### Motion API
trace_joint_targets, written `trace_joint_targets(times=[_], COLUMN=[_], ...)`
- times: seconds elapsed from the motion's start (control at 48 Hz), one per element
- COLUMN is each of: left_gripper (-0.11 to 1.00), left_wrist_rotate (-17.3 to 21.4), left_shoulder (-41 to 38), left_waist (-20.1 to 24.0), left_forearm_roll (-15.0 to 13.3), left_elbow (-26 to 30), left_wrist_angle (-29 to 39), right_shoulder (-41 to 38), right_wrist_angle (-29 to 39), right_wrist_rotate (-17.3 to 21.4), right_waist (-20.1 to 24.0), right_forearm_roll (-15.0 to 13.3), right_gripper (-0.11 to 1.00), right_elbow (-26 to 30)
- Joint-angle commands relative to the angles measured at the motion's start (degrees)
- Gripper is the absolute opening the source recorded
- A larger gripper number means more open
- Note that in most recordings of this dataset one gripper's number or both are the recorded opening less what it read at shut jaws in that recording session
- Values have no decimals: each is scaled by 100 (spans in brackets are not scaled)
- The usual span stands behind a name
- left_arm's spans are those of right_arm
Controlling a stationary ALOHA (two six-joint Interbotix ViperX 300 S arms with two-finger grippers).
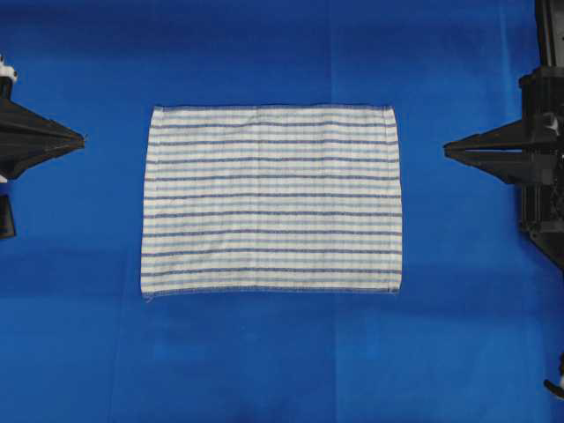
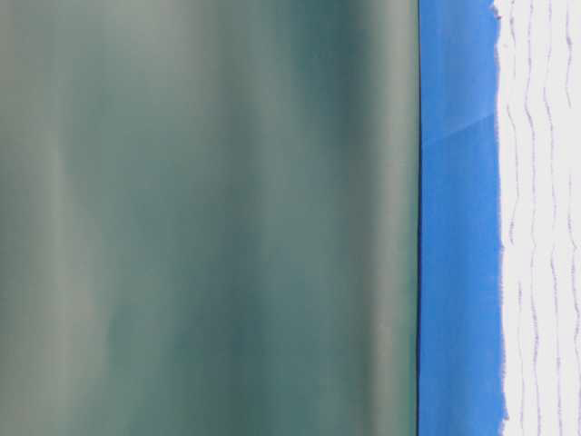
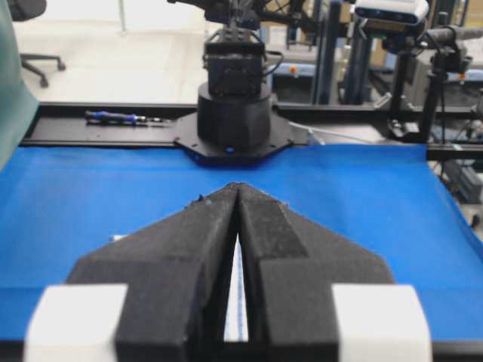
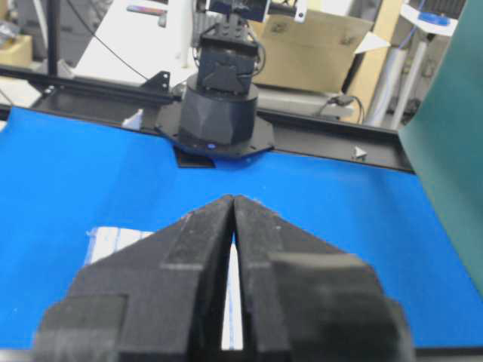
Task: Fold the blue towel.
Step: 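Move both grippers to the towel's top corners, left and right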
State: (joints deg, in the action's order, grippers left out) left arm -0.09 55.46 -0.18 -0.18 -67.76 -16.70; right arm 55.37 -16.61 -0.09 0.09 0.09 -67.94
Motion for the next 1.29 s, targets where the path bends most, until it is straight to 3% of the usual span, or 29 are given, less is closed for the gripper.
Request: trace_joint_targets(times=[0.0,0.187,0.604,0.749,0.895,0.957,1.02,1.207,1.27], left_gripper=[0,0,0,0,2,9,18,57,65], left_wrist_rotate=[18,26,-26,-26,-18,-18,-35,-26,-26], left_shoulder=[-88,-97,-1090,-1600,-2171,-2382,-2610,-3296,-3551], left_waist=[26,141,1371,1652,1767,1802,1828,2013,2136], left_forearm_roll=[-53,-70,-88,-79,-79,-79,-88,-88,-88], left_elbow=[88,88,62,35,35,26,26,18,18], left_wrist_angle=[9,193,211,149,79,-26,-149,-483,-545], right_shoulder=[-79,-237,-1002,-1538,-2285,-2575,-2856,-3674,-3911], right_wrist_angle=[-35,158,650,650,615,589,510,-79,-272], right_wrist_rotate=[9,35,70,88,88,88,88,88,88], right_waist=[-88,-492,-1969,-2224,-2382,-2435,-2470,-2584,-2602], right_forearm_roll=[0,35,185,185,185,185,176,185,202], right_gripper=[0,-6,-3,13,48,61,68,66,66], right_elbow=[176,202,149,141,149,167,176,141,141])
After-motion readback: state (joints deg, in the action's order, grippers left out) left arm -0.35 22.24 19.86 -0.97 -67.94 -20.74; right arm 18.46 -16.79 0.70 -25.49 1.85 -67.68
